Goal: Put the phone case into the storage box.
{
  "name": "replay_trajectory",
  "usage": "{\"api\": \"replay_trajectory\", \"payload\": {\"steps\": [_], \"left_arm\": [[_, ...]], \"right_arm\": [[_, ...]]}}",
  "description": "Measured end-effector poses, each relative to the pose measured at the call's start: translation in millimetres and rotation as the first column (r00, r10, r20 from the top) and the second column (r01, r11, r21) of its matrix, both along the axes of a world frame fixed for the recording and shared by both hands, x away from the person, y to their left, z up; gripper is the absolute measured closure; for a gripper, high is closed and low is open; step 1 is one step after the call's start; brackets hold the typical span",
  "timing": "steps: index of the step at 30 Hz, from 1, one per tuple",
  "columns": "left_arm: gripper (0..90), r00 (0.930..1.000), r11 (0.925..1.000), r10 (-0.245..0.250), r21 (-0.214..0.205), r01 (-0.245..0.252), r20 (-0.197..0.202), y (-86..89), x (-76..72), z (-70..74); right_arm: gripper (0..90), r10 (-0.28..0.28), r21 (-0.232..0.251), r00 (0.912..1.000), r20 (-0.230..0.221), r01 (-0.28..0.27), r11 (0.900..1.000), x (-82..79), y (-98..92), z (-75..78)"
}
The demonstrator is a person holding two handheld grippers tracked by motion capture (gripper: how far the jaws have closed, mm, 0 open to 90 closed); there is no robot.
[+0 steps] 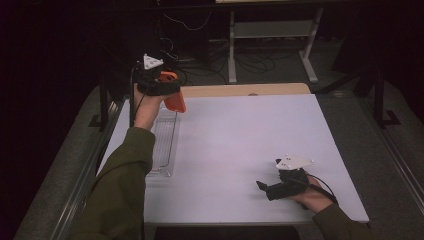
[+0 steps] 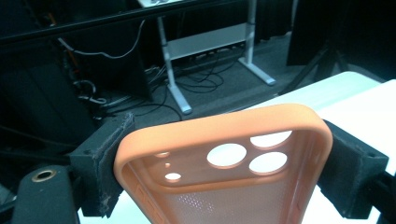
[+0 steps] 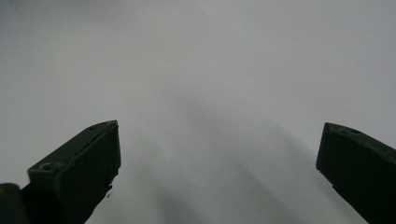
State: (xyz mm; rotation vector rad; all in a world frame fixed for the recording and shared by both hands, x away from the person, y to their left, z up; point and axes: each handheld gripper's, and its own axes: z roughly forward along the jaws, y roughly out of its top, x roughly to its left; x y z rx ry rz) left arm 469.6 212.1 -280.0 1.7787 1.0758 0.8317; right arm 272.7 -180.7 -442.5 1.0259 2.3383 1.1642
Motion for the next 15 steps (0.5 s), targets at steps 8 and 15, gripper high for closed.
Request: {"api": "replay_trajectory", "payload": {"steps": [8, 15], "left_arm": [[14.2, 0.9981, 0.9980, 0.061, 0.012, -0.061, -0.006, 13.2, 5.5, -4.4], [14.1, 0.9938, 0.9939, 0.109, 0.021, -0.108, -0.022, 22.6, 10.2, -13.1]], "right_arm": [[0.0, -0.001, 0.004, 1.0000, 0.001, 0.001, 1.0000, -0.4, 0.1, 0.5], [0.0, 0.002, -0.001, 1.0000, 0.008, -0.002, 1.0000, 0.0, 0.0, 0.3]]}}
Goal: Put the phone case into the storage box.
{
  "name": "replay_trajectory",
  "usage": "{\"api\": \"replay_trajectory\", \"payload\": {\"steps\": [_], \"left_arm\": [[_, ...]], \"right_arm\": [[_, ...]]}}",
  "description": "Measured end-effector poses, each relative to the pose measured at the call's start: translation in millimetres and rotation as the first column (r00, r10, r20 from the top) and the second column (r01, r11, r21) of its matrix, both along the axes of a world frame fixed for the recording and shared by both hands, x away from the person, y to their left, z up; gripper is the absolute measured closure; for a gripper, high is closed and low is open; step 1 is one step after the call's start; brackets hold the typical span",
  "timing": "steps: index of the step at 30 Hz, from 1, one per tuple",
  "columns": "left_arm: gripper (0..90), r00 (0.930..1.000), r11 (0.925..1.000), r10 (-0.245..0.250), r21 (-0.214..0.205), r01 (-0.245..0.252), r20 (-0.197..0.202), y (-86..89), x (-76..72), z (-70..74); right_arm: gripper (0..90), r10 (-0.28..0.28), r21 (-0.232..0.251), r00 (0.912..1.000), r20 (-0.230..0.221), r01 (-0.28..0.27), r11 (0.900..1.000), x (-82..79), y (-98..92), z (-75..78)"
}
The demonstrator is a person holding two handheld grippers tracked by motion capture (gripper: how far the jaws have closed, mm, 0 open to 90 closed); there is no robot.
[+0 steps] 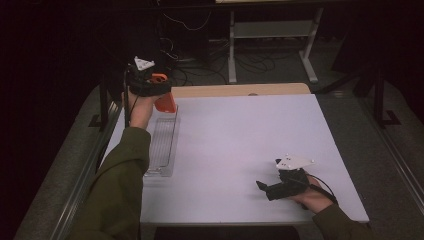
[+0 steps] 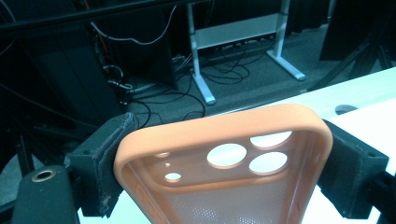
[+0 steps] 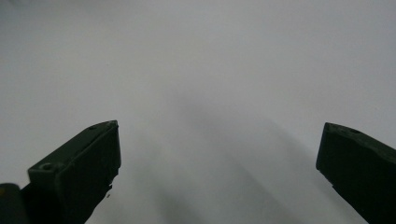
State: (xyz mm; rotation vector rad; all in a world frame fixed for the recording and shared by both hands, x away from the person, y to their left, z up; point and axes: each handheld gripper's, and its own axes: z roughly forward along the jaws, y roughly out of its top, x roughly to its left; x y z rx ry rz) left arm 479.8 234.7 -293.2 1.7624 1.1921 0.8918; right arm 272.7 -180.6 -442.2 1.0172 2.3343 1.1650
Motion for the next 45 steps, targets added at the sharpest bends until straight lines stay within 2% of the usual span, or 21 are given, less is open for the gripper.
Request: {"api": "replay_trajectory", "payload": {"steps": [6, 16, 17, 19, 22, 24, 27, 32, 33, 39, 41, 45], "left_arm": [[14.1, 0.9989, 0.9993, 0.037, 0.007, -0.037, -0.028, 5.5, 6.4, -12.7], [13.9, 0.9944, 0.9980, 0.061, 0.020, -0.060, -0.087, 8.2, 17.0, -34.4], [13.9, 0.9944, 0.9977, 0.068, 0.013, -0.067, -0.081, 7.1, 18.5, -36.0], [13.8, 0.9939, 0.9969, 0.076, 0.028, -0.074, -0.080, 7.0, 20.9, -38.3], [13.8, 0.9920, 0.9959, 0.090, 0.017, -0.089, -0.088, 6.6, 24.3, -41.8], [13.8, 0.9908, 0.9948, 0.101, 0.027, -0.099, -0.091, 6.0, 26.3, -44.2], [13.7, 0.9878, 0.9930, 0.112, 0.049, -0.108, -0.108, 6.1, 29.2, -47.7], [13.6, 0.9832, 0.9898, 0.138, 0.053, -0.132, -0.120, 4.9, 34.2, -54.8], [13.6, 0.9820, 0.9901, 0.138, 0.043, -0.134, -0.129, 3.8, 35.6, -56.9], [13.4, 0.9756, 0.9841, 0.163, 0.094, -0.151, -0.147, -0.5, 39.1, -63.1], [13.3, 0.9753, 0.9847, 0.160, 0.093, -0.148, -0.152, -1.2, 40.1, -64.8], [13.1, 0.9776, 0.9839, 0.160, 0.102, -0.147, -0.137, -4.2, 42.0, -66.8]], "right_arm": [[0.0, -0.002, 0.007, 1.0000, -0.005, 0.002, 1.0000, -0.5, 0.4, 0.4], [0.0, 0.002, 0.007, 1.0000, -0.002, -0.002, 1.0000, -0.5, 0.3, 0.7], [0.0, 0.002, 0.007, 1.0000, -0.002, -0.002, 1.0000, -0.5, 0.3, 0.7], [0.0, 0.002, 0.007, 1.0000, -0.003, -0.002, 1.0000, -0.6, 0.3, 0.6], [0.0, 0.001, 0.008, 1.0000, -0.004, -0.001, 1.0000, -0.7, 0.2, 0.7], [0.0, 0.005, 0.005, 1.0000, -0.003, -0.005, 1.0000, -0.7, -0.2, 1.0], [0.0, 0.006, 0.005, 1.0000, -0.003, -0.006, 1.0000, -0.7, -0.4, 1.1], [0.0, 0.007, 0.006, 1.0000, -0.004, -0.007, 1.0000, -0.9, -0.6, 1.4], [0.0, 0.008, 0.006, 1.0000, -0.003, -0.008, 1.0000, -0.8, -0.6, 1.3], [0.0, 0.013, -0.008, 0.9998, 0.012, -0.013, 0.9999, -0.3, -1.8, 1.2], [0.0, 0.000, 0.020, 1.0000, -0.004, 0.000, 0.9998, -1.9, -0.3, 1.8], [0.0, 0.002, 0.019, 1.0000, -0.002, -0.002, 0.9998, -2.0, -0.8, 2.0]]}}
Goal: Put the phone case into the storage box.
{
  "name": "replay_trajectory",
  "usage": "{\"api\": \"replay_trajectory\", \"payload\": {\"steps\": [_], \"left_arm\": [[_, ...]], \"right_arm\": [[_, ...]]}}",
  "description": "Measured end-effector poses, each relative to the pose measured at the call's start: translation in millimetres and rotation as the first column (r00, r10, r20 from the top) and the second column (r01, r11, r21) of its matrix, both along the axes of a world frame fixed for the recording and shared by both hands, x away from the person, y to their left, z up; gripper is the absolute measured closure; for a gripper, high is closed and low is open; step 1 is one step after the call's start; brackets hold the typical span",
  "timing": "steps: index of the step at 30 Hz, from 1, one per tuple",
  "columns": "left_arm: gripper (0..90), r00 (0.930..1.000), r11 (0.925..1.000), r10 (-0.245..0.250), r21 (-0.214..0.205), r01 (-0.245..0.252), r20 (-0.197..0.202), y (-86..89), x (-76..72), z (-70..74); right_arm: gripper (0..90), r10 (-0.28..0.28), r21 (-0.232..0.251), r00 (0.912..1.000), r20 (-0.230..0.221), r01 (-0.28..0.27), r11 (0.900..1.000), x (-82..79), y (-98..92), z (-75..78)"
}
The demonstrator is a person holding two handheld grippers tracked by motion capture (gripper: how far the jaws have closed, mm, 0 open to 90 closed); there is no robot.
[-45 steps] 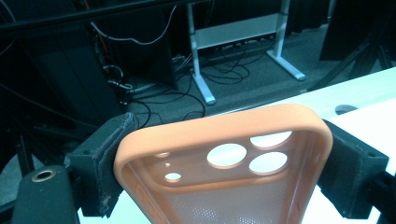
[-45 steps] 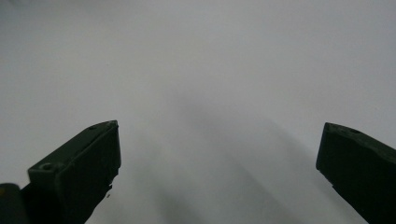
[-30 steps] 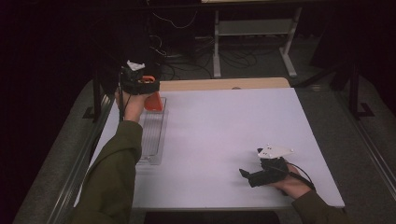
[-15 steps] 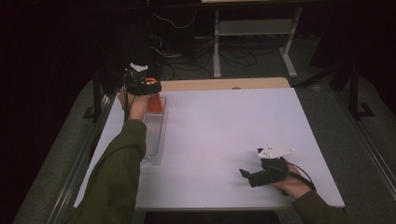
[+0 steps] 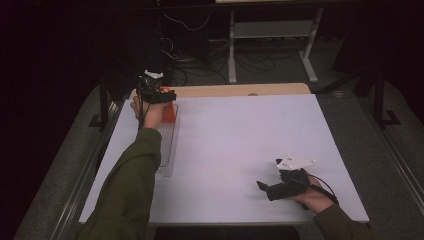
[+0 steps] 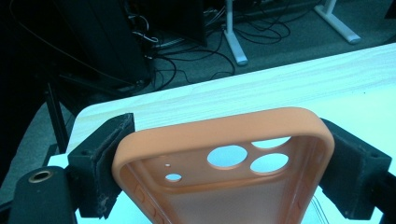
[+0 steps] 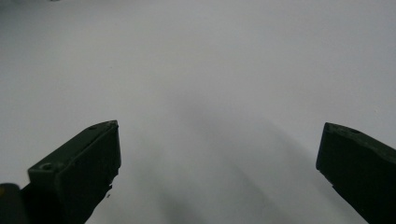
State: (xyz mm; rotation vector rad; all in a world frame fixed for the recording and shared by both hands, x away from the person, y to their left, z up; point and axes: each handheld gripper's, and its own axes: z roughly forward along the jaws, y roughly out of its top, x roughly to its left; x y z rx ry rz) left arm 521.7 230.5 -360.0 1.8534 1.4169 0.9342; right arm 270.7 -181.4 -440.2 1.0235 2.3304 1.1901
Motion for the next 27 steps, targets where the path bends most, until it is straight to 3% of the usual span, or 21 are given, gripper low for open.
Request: {"api": "replay_trajectory", "payload": {"steps": [5, 11, 16, 18, 21, 27], "left_arm": [[12.9, 0.9998, 0.9999, -0.007, 0.011, 0.007, 0.017, -3.5, 2.1, -2.4], [10.5, 0.9999, 1.0000, -0.004, 0.003, 0.004, -0.014, -0.6, 4.8, -6.2], [6.2, 1.0000, 1.0000, 0.005, -0.006, -0.005, -0.006, 1.5, 5.6, -6.5], [3.2, 0.9998, 0.9995, 0.013, -0.030, -0.013, 0.013, 2.1, 5.7, -5.9], [0.0, 0.9998, 0.9995, 0.005, -0.033, -0.005, 0.020, 3.6, 5.1, -4.7], [0.0, 0.9980, 0.9976, -0.037, -0.056, 0.040, 0.052, 7.2, 2.0, 2.7]], "right_arm": [[0.0, 0.007, -0.004, 1.0000, 0.007, -0.007, 1.0000, 0.5, -0.2, 0.0], [0.0, 0.008, -0.003, 0.9999, 0.006, -0.008, 1.0000, 0.0, 0.0, 0.2], [0.0, 0.008, -0.002, 1.0000, 0.005, -0.008, 1.0000, 0.0, -0.1, 0.3], [0.0, 0.009, -0.003, 0.9999, 0.006, -0.009, 1.0000, 0.2, 0.0, 0.2], [0.0, 0.011, -0.006, 0.9999, 0.007, -0.011, 0.9999, 0.2, 0.0, 0.2], [0.0, 0.013, -0.007, 0.9999, 0.006, -0.013, 0.9999, 0.3, 0.3, 0.1]]}}
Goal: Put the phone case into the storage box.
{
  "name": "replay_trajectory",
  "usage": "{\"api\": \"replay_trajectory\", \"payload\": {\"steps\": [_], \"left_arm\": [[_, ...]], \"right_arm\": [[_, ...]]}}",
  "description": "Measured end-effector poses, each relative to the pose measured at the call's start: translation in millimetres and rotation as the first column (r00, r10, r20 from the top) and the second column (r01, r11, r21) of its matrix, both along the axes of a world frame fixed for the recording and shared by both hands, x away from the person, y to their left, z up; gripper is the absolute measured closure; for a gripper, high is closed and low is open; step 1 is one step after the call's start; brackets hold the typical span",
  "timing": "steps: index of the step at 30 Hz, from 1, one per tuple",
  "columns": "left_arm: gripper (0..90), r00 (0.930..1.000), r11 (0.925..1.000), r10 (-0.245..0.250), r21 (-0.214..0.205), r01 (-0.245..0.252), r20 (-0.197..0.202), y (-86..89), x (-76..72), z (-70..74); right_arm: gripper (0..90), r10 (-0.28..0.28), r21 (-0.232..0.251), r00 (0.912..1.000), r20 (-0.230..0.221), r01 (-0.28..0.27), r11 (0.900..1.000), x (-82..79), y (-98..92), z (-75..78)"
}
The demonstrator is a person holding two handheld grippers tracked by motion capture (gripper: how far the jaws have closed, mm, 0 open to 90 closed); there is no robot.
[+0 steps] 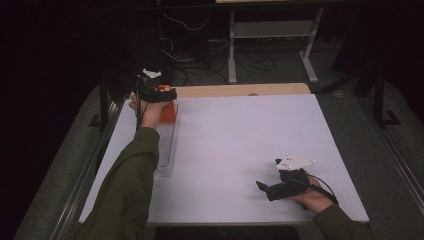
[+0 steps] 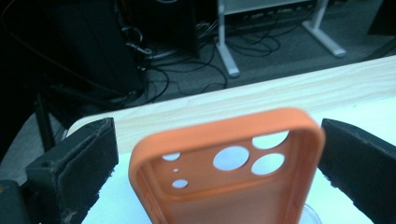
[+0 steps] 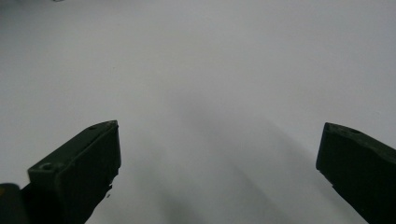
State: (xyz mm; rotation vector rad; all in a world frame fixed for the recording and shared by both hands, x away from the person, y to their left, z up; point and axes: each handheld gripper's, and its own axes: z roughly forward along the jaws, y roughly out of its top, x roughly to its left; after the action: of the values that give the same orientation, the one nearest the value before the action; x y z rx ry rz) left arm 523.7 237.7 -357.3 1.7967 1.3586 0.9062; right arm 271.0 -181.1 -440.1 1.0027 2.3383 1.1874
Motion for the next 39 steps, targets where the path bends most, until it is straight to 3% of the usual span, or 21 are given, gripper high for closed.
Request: {"api": "replay_trajectory", "payload": {"steps": [4, 8, 15, 20, 29, 34, 37, 38, 39], "left_arm": [[0.0, 0.9993, 0.9993, -0.027, -0.024, 0.028, 0.027, 2.8, -2.4, 4.8], [0.0, 0.9980, 0.9977, -0.063, -0.025, 0.063, 0.008, 7.9, -4.8, 10.4], [0.0, 0.9825, 0.9816, -0.185, -0.055, 0.183, -0.025, 13.4, -16.7, 24.8], [0.0, 0.9724, 0.9712, -0.231, -0.070, 0.228, -0.035, 15.7, -29.9, 32.0], [0.0, 0.9452, 0.9424, -0.322, -0.115, 0.314, -0.056, 22.0, -60.1, 32.5], [0.0, 0.9310, 0.9284, -0.361, -0.115, 0.353, -0.053, 23.6, -77.9, 28.3], [0.0, 0.9154, 0.9112, -0.400, -0.126, 0.392, -0.044, 23.0, -90.2, 26.2], [0.0, 0.9146, 0.9079, -0.403, -0.141, 0.395, -0.034, 21.7, -93.2, 25.5], [0.0, 0.9074, 0.9008, -0.419, -0.142, 0.410, -0.035, 21.3, -98.1, 25.3]], "right_arm": [[0.0, -0.002, 0.003, 1.0000, -0.006, 0.002, 1.0000, -0.4, 1.1, 0.1], [0.0, 0.000, 0.001, 1.0000, -0.004, 0.000, 1.0000, 0.0, 1.0, 0.1], [0.0, -0.006, 0.003, 1.0000, 0.000, 0.006, 1.0000, 0.7, 0.0, 1.0], [0.0, -0.010, 0.008, 0.9999, 0.005, 0.010, 0.9999, 1.1, -1.1, 3.5], [0.0, -0.028, 0.025, 0.9996, 0.002, 0.028, 0.9993, 3.2, -4.3, 9.4], [0.0, -0.031, 0.025, 0.9994, 0.018, 0.030, 0.9992, 5.2, -7.2, 14.7], [0.0, -0.034, 0.024, 0.9991, 0.025, 0.033, 0.9992, 5.8, -9.0, 16.4], [0.0, -0.036, 0.024, 0.9991, 0.023, 0.035, 0.9991, 5.7, -9.7, 16.9], [0.0, -0.036, 0.026, 0.9991, 0.021, 0.036, 0.9990, 5.7, -10.1, 17.1]]}}
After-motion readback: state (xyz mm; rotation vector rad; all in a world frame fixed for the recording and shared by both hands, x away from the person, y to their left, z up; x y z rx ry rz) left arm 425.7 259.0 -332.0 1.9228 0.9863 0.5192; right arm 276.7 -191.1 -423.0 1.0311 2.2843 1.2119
